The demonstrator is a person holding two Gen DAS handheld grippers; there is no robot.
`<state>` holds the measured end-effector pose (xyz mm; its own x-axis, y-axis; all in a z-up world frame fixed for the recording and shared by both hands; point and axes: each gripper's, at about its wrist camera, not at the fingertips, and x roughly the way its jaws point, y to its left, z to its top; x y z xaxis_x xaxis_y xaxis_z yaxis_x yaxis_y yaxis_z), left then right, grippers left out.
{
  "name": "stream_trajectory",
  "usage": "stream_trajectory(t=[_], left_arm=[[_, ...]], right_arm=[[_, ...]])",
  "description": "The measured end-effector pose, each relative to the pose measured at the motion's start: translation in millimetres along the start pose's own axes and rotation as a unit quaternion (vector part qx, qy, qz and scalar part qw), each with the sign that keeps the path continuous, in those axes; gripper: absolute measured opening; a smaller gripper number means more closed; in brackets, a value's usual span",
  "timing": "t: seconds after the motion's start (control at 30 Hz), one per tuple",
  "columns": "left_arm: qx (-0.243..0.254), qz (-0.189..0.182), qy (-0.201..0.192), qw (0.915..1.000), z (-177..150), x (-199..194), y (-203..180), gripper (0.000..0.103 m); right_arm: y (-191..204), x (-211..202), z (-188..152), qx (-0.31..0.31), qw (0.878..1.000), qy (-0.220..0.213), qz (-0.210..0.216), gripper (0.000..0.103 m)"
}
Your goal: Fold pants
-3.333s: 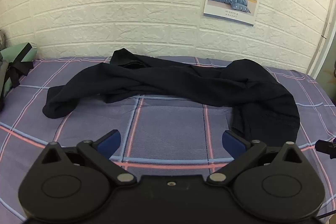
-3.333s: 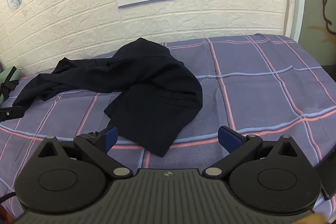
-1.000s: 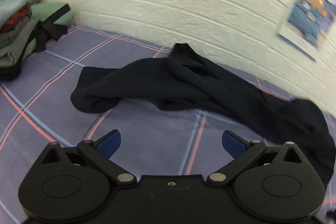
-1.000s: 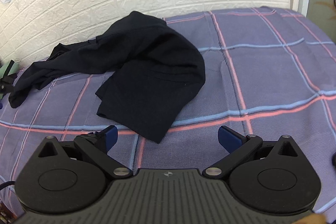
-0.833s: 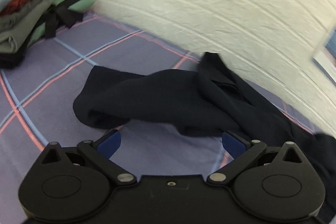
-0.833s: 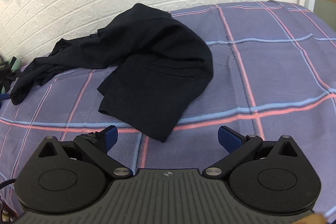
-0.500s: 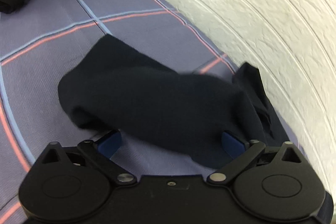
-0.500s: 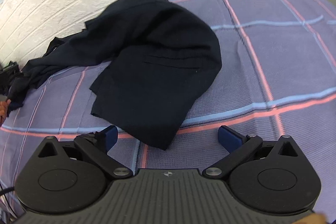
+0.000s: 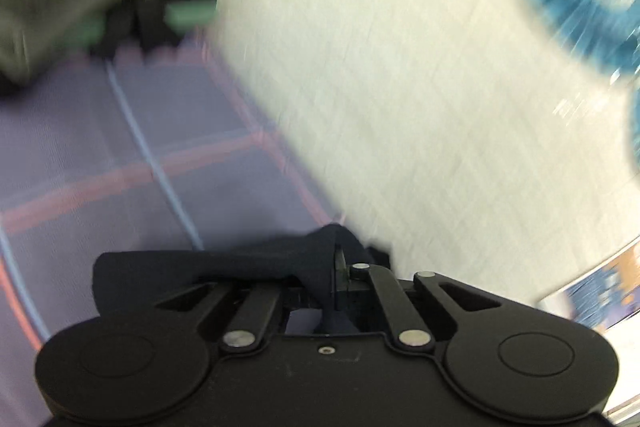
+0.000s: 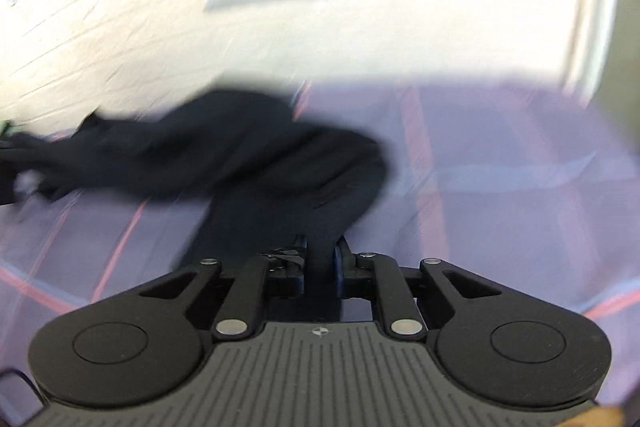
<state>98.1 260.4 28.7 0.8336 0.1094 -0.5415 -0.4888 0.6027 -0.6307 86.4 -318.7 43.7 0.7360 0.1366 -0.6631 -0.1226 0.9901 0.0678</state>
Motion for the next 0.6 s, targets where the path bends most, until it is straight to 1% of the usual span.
stream_trajectory(t=[0.03,0.07,0.13,0.2,0.27,0.3,0.33,0.37,0.4,0.43,0.47,0.5,0.57,0.6], left_arm=[[0.012,-0.001,-0.021,0.9997,11.8,-19.8,-0.9,0.076],[0.025,0.0,-0.043,0.9988,22.4,-40.5,-0.5,0.077],[0.041,0.015,-0.079,0.9959,40.5,-74.8,3.3,0.076],[0.052,0.045,-0.105,0.9921,49.4,-108.8,20.3,0.076],[0.059,0.089,-0.108,0.9884,48.1,-131.5,45.4,0.077],[0.064,0.121,-0.102,0.9853,42.0,-133.7,57.2,0.077],[0.071,0.152,-0.088,0.9818,37.2,-131.1,72.7,0.078],[0.079,0.177,-0.064,0.9788,28.0,-126.3,88.6,0.079],[0.07,0.195,-0.031,0.9777,20.3,-119.0,102.2,0.093],[0.067,0.213,0.001,0.9747,10.4,-109.3,114.1,0.103],[0.063,0.221,0.03,0.9728,-0.1,-102.7,123.7,0.103],[0.06,0.22,0.051,0.9723,-7.5,-98.7,129.5,0.103],[0.058,0.205,0.074,0.9742,-17.3,-96.4,130.1,0.103],[0.059,0.196,0.078,0.9757,-17.8,-97.4,123.9,0.103]], right_arm=[[-4.4,-15.6,12.4,-0.01,1.0,-0.026,-0.011,0.021],[-6.8,-29.3,20.8,-0.018,0.999,-0.045,-0.012,0.021],[-7.6,-58.9,30.5,-0.04,0.997,-0.07,0.001,0.02],[-4.4,-81.2,27.9,-0.062,0.995,-0.069,0.028,0.02],[2.2,-92.3,14.2,-0.086,0.994,-0.033,0.066,0.021],[6.3,-91.8,3.4,-0.103,0.991,-0.002,0.091,0.027],[11.0,-88.7,-10.5,-0.122,0.984,0.039,0.123,0.032],[15.8,-84.2,-25.2,-0.136,0.976,0.077,0.152,0.044],[21.1,-80.6,-39.9,-0.149,0.968,0.107,0.172,0.051],[26.0,-77.1,-52.0,-0.159,0.963,0.126,0.177,0.055],[29.8,-74.6,-59.8,-0.168,0.962,0.136,0.168,0.065],[31.8,-73.5,-62.7,-0.173,0.963,0.136,0.158,0.074],[27.7,-76.1,-54.0,-0.164,0.968,0.12,0.15,0.08],[22.6,-81.9,-47.1,-0.151,0.971,0.107,0.152,0.09]])
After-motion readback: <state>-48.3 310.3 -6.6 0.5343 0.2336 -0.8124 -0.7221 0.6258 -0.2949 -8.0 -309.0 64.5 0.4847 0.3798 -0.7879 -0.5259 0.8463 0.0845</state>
